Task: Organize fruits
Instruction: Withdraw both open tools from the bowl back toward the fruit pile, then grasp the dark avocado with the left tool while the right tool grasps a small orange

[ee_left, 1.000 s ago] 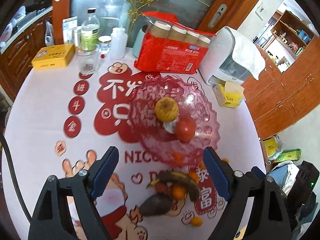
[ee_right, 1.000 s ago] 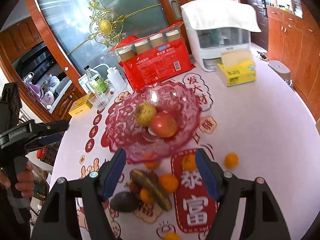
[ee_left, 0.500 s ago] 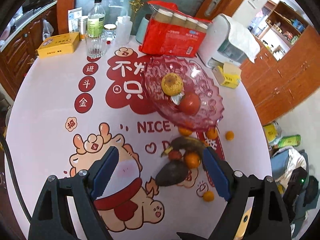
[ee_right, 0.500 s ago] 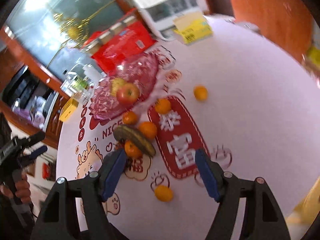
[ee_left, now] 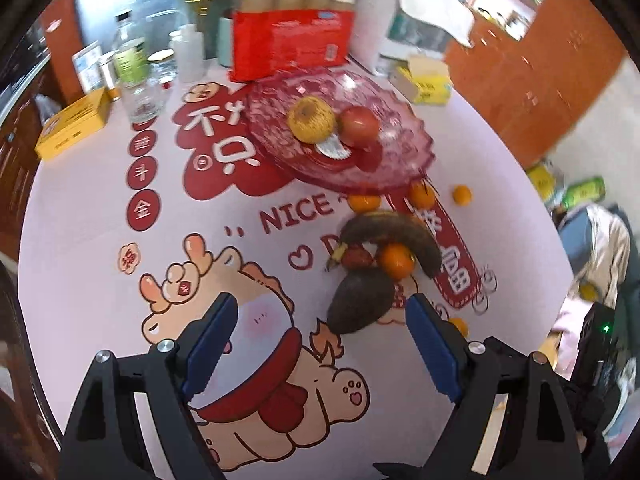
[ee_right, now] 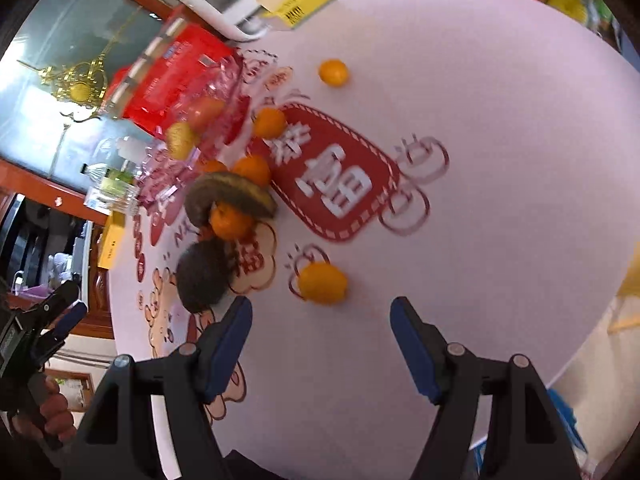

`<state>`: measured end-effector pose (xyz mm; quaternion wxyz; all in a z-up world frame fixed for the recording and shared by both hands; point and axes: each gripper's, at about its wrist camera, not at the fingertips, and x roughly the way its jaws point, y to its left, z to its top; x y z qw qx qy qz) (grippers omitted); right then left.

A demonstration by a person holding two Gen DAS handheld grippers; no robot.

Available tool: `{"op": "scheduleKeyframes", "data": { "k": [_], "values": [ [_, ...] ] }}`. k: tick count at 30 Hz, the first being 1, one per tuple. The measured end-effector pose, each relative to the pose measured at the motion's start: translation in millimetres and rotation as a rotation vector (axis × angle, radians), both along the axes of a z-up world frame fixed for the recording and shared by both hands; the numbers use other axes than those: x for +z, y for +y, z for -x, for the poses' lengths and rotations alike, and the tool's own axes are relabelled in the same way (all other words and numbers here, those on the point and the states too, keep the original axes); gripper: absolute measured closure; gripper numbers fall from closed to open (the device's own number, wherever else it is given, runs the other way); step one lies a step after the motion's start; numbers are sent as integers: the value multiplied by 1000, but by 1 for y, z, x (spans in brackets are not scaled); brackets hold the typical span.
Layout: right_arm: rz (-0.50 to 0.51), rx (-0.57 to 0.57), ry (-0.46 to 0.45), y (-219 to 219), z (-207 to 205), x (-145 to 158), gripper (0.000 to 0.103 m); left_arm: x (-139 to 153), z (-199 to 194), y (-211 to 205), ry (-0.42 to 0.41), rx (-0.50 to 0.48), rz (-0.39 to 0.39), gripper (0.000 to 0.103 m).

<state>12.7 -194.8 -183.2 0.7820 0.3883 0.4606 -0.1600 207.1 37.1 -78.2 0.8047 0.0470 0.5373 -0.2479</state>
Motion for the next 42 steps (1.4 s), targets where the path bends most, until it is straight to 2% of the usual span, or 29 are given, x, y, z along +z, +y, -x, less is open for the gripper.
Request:
{"op": "scheduleKeyframes", "data": {
  "k": [6,12,14,18,23,28,39,42],
  "values": [
    [43,39,16,18,-1,-3,31,-17,8,-23,-1,-101,-67,18],
    [151,92,27,18,-17,-5,34,-39,7,-47,-7,-166,-126,18],
    [171,120,49,18,-25,-9,42,-46,6,-52,-11,-172,-124,18],
    [195,172,107,22,-38,-18,48,-59,3,-59,-20,-184,-108,18],
    [249,247,153,28,-52,-24,57,-78,-3,-69,-5,-202,-131,18],
    [323,305,171,32,-61,-22,61,-96,-11,-76,26,-203,-131,18],
    [405,379,199,38,-69,-26,64,-121,-16,-97,80,-240,-146,23],
    [407,390,192,38,-69,-25,65,-126,-16,-99,82,-237,-151,30]
  ]
}}
